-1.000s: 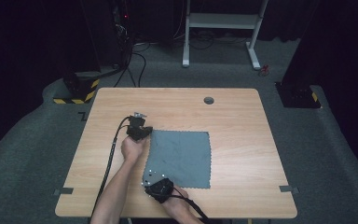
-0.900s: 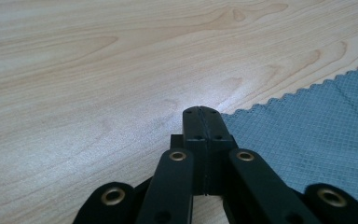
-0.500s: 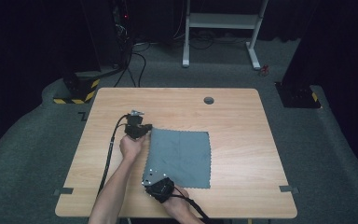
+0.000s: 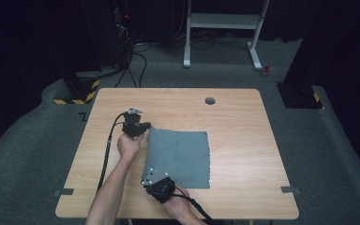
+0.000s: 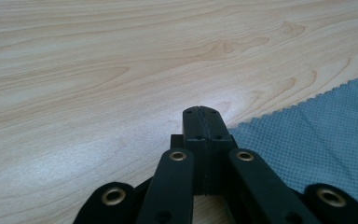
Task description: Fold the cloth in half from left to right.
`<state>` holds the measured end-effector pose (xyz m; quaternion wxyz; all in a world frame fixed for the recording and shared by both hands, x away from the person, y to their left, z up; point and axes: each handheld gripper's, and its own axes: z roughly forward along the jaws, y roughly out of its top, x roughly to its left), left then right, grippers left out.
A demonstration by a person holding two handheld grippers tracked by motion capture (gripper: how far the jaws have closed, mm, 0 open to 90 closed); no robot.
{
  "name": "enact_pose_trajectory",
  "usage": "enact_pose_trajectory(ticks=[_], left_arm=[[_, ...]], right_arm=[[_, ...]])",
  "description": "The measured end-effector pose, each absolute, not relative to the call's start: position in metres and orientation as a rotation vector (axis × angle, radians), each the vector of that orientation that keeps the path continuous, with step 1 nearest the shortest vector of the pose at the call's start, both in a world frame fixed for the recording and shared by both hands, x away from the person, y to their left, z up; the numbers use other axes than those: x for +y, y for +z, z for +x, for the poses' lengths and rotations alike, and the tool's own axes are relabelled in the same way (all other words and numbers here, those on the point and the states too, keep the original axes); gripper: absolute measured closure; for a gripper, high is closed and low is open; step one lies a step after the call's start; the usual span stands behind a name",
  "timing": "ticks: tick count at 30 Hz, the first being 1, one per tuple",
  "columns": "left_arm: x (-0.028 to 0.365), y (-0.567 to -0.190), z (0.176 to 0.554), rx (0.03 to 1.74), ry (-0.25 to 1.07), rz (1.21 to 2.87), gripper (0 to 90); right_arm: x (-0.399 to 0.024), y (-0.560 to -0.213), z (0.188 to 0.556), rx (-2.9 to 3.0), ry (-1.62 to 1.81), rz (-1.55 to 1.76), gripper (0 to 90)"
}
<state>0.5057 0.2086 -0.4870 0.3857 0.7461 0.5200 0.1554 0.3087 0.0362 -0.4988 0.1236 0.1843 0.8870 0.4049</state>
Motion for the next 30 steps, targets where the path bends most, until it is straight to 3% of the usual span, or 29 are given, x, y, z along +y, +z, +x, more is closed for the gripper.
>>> enact_pose_trajectory(ticks=[11, 30], left_arm=[[0.225, -0.469, 0.499, 1.318, 0.407, 1.876, 90.0], [0.177, -0.469, 0.508, 1.236, 0.381, 1.921, 90.0]], right_arm=[[0.045, -0.485, 0.308, 2.584, 1.246, 0.498, 90.0], [-0.015, -0.489, 0.308, 2.505, 1.294, 0.663, 90.0]])
